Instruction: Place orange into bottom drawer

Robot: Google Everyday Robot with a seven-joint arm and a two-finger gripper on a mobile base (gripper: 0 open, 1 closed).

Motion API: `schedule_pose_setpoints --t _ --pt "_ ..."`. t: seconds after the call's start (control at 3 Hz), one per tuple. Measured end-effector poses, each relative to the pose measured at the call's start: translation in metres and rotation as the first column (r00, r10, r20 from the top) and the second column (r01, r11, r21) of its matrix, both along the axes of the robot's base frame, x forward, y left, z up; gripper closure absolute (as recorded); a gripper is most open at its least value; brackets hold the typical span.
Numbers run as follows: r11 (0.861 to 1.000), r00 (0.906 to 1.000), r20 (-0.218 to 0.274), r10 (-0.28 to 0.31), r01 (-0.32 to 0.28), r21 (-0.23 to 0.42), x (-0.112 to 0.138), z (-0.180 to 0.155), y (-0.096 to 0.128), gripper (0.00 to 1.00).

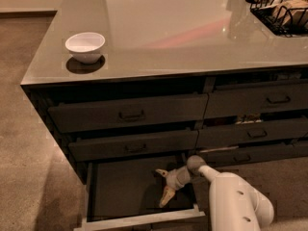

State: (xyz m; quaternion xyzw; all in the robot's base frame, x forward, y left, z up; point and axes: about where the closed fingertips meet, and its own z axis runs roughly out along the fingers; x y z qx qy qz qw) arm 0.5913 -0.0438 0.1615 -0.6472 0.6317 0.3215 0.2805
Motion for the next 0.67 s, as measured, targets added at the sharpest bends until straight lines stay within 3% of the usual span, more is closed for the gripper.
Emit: schedule_pose_setpoints --t 0.33,0.67 --pt "0.998 0.9953 0.097 0.007 -0.013 0.058 -0.0108 0.034 -0.0171 0.0" --pt "0.998 0.9964 0.084 0.009 -0.013 0.054 -0.0111 0.0289 -0.0136 0.0"
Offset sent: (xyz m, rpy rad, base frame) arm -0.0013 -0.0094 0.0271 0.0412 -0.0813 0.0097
